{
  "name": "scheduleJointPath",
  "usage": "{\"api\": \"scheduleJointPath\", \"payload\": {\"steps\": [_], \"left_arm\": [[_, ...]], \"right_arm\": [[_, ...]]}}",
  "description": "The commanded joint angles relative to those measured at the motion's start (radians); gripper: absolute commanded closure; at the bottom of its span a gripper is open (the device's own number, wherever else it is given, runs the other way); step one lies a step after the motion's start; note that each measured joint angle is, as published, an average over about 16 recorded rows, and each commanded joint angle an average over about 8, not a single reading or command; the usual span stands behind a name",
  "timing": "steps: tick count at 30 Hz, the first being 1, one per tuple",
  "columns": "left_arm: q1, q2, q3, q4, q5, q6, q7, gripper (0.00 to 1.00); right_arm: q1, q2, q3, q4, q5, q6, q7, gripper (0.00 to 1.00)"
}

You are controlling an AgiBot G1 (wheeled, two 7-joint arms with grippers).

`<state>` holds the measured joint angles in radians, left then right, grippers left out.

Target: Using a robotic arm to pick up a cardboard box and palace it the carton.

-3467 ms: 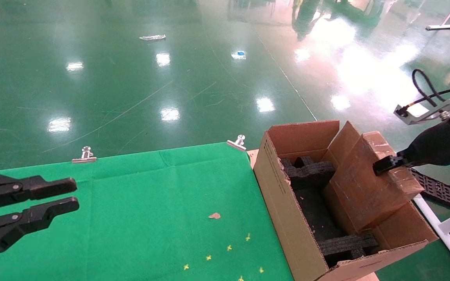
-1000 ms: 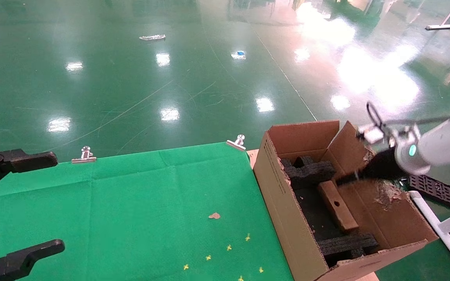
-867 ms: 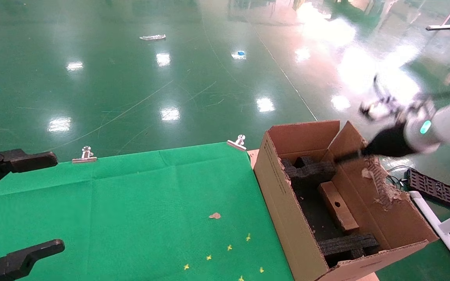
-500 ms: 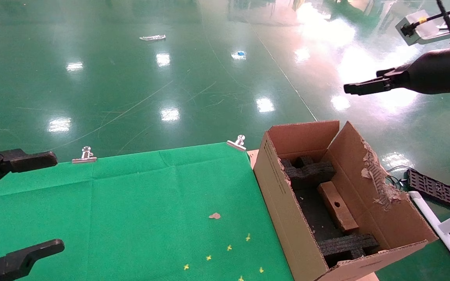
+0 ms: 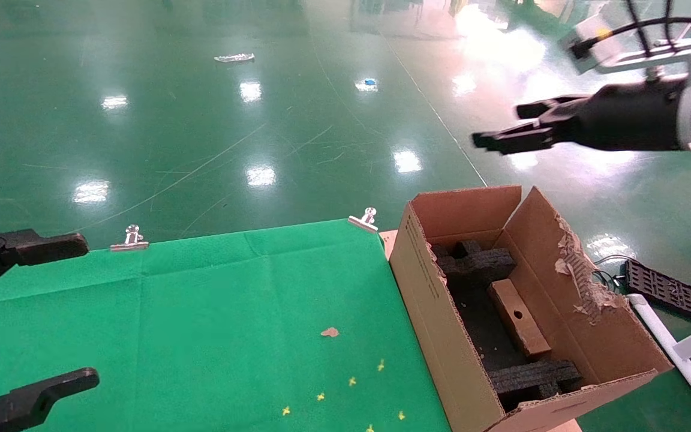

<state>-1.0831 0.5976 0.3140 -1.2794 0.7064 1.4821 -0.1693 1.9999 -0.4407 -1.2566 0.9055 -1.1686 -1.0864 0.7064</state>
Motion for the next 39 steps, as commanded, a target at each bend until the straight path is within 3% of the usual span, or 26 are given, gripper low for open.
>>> {"api": "scheduleJointPath", "payload": {"steps": [1, 39], "left_arm": [[0.000, 0.000, 0.000, 0.000, 0.000, 0.000, 0.000, 0.00], [0.000, -0.001, 0.001, 0.000, -0.001, 0.000, 0.001, 0.00]], "right_arm": [[-0.037, -0.007, 0.039, 0.015, 0.017, -0.016, -0.021, 0.00], [-0.738, -0.136, 0.779, 0.302, 0.349, -0.326, -0.414, 0.00]]}}
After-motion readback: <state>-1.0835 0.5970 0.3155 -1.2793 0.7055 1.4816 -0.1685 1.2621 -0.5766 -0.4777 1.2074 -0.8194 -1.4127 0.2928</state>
